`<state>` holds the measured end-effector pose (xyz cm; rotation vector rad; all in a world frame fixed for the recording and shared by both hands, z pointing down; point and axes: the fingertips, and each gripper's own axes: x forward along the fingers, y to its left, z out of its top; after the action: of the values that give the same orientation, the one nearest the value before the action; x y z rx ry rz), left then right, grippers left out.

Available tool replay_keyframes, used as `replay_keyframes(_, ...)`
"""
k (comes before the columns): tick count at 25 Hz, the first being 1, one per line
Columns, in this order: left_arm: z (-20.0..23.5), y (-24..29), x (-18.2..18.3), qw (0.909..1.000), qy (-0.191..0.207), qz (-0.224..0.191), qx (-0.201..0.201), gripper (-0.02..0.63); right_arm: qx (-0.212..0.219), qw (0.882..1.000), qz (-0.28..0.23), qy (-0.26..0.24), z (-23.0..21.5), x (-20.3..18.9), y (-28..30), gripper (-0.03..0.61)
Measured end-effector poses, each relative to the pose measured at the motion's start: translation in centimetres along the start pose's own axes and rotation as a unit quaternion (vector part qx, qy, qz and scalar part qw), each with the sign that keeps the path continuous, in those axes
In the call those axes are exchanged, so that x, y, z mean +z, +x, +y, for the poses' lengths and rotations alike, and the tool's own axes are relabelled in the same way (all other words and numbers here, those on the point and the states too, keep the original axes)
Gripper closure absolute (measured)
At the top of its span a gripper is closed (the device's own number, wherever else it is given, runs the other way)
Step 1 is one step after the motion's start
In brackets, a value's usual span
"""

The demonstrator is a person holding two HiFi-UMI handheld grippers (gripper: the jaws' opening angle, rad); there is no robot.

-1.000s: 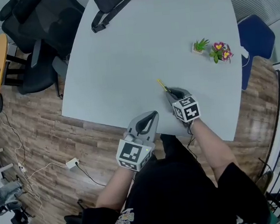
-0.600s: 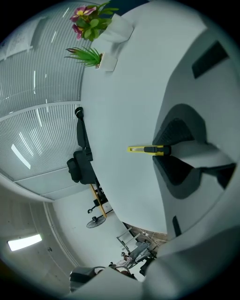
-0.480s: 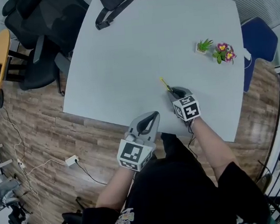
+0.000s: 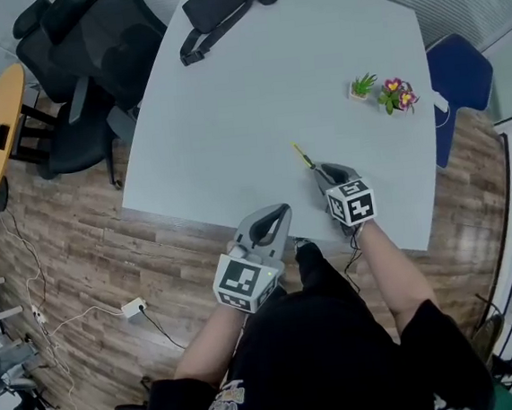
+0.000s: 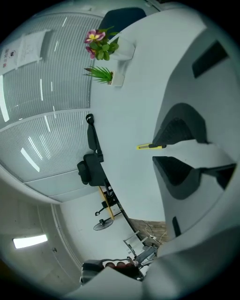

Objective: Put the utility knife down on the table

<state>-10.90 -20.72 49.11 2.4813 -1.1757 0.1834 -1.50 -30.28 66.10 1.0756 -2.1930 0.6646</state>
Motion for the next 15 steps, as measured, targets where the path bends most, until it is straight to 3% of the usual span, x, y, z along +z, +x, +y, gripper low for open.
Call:
replay_keyframes(6, -2.4, -3.0, 1.4, 0.9991, 0.03, -0.019, -0.025, 0.608, -0.016, 0.997, -0.079, 0.017, 2.6, 2.4, -6.4, 0.568)
replay_keyframes(11, -4.7, -5.9, 2.2, 0.9966, 0.058, -0.034, -0.047, 0.609, -0.008, 0.985, -0.167, 0.035, 5.5, 4.3, -12.7, 0.575)
replay_keyframes(15, -5.8, -8.0, 2.8, 0.9942, 0.076, -0.049, -0.059, 0.609, -0.019, 0.976, -0.215, 0.01, 8.3, 5.0, -18.4, 0.575)
